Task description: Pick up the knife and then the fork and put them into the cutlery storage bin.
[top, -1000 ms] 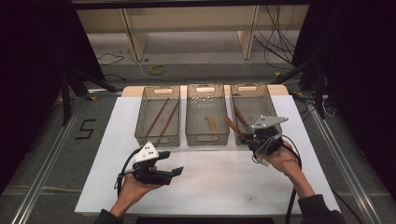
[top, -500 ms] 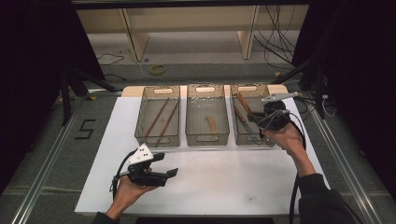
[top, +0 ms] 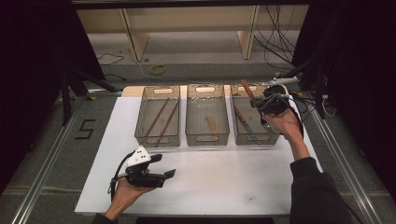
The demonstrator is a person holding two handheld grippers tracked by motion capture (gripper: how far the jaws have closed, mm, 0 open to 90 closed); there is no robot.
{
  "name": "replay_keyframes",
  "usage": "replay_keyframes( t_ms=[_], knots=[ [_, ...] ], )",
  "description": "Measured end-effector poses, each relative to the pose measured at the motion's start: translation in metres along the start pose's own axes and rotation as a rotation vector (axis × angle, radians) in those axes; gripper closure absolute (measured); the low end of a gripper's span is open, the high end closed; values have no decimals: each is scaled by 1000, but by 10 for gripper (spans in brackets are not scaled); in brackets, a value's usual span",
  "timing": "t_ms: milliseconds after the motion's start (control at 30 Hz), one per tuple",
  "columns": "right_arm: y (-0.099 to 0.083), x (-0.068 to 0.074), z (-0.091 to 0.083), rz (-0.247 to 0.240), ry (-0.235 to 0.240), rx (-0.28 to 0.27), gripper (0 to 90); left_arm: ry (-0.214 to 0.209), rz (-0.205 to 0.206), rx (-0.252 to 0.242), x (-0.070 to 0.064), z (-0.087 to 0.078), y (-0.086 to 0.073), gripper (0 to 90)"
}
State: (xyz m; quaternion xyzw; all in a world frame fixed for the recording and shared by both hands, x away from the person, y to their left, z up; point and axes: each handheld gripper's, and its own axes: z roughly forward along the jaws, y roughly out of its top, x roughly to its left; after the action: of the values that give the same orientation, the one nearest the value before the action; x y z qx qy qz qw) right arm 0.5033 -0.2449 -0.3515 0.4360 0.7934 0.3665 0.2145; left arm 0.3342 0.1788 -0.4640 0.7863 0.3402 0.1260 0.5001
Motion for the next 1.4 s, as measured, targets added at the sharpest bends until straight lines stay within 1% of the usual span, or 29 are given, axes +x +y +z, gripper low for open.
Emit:
replay_keyframes(
  t_ms=[133,200,300,400,467,600,700,767,933,967,1000,1100,1167,1267,1400],
  knots=[
    [2,-5,13,15,-27,26,778,1,1,0,0,0,-1,191],
    [2,-8,18,26,-32,34,778,3,1,-1,1,0,-2,191],
    [3,-11,24,43,-44,32,778,3,-1,-5,2,0,-2,191],
    [3,-15,31,57,-55,43,778,-1,-1,-6,1,0,-3,189],
    [2,-17,35,77,-57,47,777,0,4,-6,2,1,-4,188],
    [1,-20,41,88,-74,60,777,2,1,-16,3,-1,-4,188],
    [-1,-20,45,98,-71,65,776,2,2,-20,4,-2,-4,188],
    [-2,-20,47,97,-74,77,776,2,1,-18,4,-2,-4,189],
    [-6,-21,54,112,-77,101,769,0,8,-17,3,-2,-4,188],
    [-6,-21,55,118,-77,110,760,-1,8,-18,3,-2,-4,189],
    [-7,-22,57,120,-81,117,721,-1,8,-18,3,-2,-4,188],
    [-6,-21,56,130,-78,112,677,2,9,-20,3,-3,-4,188],
    [-5,-20,54,128,-90,116,634,2,5,-25,2,-3,-4,188],
    [-5,-18,50,123,-76,110,608,1,8,-23,2,-2,-4,188],
    [-7,-13,42,118,-42,87,535,0,10,-18,2,-2,-4,188]
  ],
)
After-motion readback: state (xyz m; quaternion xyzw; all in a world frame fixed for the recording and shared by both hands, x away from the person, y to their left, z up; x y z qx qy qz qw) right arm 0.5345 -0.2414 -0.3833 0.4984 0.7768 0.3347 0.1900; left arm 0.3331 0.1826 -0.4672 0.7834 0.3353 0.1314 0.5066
